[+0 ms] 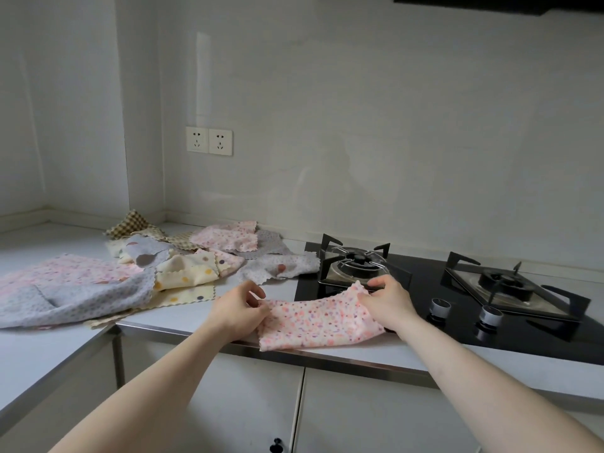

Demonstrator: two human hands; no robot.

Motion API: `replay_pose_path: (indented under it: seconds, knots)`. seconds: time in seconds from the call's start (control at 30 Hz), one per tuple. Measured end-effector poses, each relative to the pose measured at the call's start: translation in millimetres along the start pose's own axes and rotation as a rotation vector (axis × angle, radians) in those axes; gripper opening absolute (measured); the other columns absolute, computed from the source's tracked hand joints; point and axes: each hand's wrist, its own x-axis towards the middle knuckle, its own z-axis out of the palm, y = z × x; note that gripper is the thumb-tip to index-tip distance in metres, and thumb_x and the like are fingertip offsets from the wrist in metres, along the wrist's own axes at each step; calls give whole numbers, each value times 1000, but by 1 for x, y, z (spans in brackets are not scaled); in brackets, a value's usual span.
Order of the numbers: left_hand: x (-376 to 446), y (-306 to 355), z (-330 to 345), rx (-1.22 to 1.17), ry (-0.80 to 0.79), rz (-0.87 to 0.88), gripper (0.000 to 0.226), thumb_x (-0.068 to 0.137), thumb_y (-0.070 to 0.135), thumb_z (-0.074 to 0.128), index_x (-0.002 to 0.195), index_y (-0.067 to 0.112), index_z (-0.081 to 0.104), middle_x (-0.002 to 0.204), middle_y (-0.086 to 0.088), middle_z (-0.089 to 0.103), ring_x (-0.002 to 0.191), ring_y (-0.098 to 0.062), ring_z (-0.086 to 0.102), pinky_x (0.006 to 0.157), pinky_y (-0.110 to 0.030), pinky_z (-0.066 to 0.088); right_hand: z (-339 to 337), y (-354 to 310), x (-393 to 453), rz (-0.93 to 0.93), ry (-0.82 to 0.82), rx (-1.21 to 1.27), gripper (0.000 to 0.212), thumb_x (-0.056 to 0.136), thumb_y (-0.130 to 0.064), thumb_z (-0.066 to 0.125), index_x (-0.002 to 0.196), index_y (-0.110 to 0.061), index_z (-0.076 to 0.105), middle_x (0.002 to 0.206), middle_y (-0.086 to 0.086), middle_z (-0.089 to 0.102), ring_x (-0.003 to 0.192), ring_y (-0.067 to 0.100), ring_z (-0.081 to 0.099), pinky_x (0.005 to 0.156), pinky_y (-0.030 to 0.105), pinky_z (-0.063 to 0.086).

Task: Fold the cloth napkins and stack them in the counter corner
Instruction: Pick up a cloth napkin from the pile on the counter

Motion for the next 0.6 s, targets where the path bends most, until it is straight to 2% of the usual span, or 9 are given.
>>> replay_pose_path:
  seconds: [0.07, 0.17, 0.23, 0.37, 0.47, 0.53, 0.6]
  knots:
    - [-1, 1, -1, -32, -5, -11, 11, 85, 36, 61, 96, 35, 60, 88, 14, 71, 81, -10, 67, 75, -30, 55, -5, -12, 2, -16, -22, -13, 34, 86, -25, 71, 118, -24, 59, 111, -1, 64, 91, 9, 61, 58, 22, 46]
    - [-1, 2, -3, -76, -23, -26, 12, 87, 32, 57, 98, 34, 61, 92, 12, 72, 82, -12, 67, 67, -28, 49, -6, -31, 4, -32, -50, -41, 30, 84, -28, 70, 113, -26, 64, 111, -3, 66, 103, 15, 63, 78, 31, 54]
    - [-1, 2, -3, -84, -17, -33, 13, 89, 30, 55, 98, 34, 63, 92, 10, 72, 83, -14, 66, 68, -29, 48, -2, -45, 2, -53, -79, -46, 27, 89, -29, 67, 115, -23, 66, 115, -2, 66, 108, 17, 60, 83, 31, 50]
    - [-1, 1, -4, -122, -13, -47, 15, 91, 27, 51, 97, 32, 64, 88, 8, 71, 80, -17, 65, 71, -31, 49, 16, -71, -9, -105, -106, -30, 21, 91, -34, 68, 109, -23, 67, 106, -5, 65, 104, 17, 60, 79, 26, 42]
    - [0, 0, -4, -158, -13, -50, 16, 91, 25, 50, 94, 33, 64, 91, 7, 72, 79, -17, 64, 69, -31, 47, 37, -84, -18, -119, -154, 26, 17, 91, -33, 68, 104, -22, 66, 95, -7, 65, 88, 13, 65, 73, 26, 48]
    - [0, 0, -5, -168, -13, -57, 17, 90, 25, 51, 93, 33, 65, 95, 7, 72, 86, -17, 65, 76, -32, 51, 52, -88, -24, -99, -212, 68, 18, 92, -27, 66, 108, -20, 64, 95, -1, 71, 73, 10, 72, 63, 24, 53]
    - [1, 0, -5, -174, -9, -60, 18, 89, 24, 51, 92, 33, 66, 97, 6, 71, 93, -19, 65, 84, -34, 52, 66, -92, -29, -76, -273, 115, 22, 93, -18, 64, 114, -18, 61, 99, 6, 73, 67, 12, 75, 57, 28, 57]
